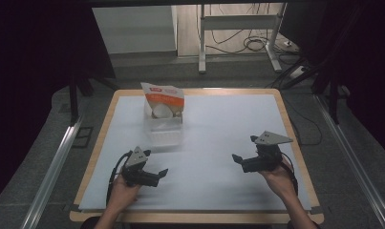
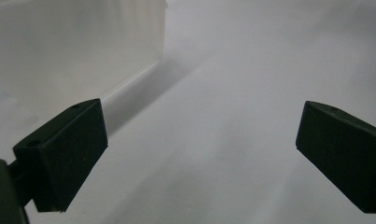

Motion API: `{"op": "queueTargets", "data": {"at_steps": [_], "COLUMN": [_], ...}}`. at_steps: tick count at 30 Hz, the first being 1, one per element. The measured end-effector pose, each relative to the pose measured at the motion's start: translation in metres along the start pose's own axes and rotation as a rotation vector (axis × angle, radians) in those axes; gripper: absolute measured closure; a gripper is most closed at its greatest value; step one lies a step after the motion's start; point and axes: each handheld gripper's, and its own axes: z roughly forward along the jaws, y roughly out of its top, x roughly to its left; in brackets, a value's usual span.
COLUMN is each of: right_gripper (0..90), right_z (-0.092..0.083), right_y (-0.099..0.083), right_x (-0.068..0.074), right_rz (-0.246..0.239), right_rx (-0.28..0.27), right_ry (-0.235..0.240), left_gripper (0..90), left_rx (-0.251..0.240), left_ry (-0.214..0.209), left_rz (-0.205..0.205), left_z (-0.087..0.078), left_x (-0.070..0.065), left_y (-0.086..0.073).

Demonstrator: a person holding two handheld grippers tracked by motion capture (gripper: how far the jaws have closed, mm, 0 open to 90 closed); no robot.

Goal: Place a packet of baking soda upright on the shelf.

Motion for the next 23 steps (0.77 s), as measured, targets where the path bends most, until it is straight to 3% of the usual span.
{"op": "queueTargets", "data": {"at_steps": [10,15,18,21,23], "right_gripper": [1.0,0.9,0.5,0.5,0.4], "right_z": [-0.013,-0.011,-0.003,0.002,0.004], "right_y": [-0.027,-0.041,-0.047,-0.049,-0.049], "right_x": [0.002,-0.003,-0.005,-0.002,0.000], "right_rz": [0.007,0.028,0.057,0.024,0.004], "right_rx": [0.021,0.065,0.104,0.155,0.162], "right_ry": [-0.034,-0.050,-0.031,-0.030,-0.034], "left_gripper": [2.1,2.1,2.1,2.1,2.1], "left_rx": [-0.007,-0.006,-0.003,-0.002,-0.002], "left_ry": [0.009,0.011,0.012,0.013,0.013], "left_rz": [-0.013,-0.016,-0.015,-0.015,-0.016], "left_z": [-0.001,-0.002,-0.001,-0.001,0.000], "left_x": [0.004,0.004,0.004,0.003,0.004], "left_y": [-0.001,-0.002,-0.002,-0.001,-0.001]}}
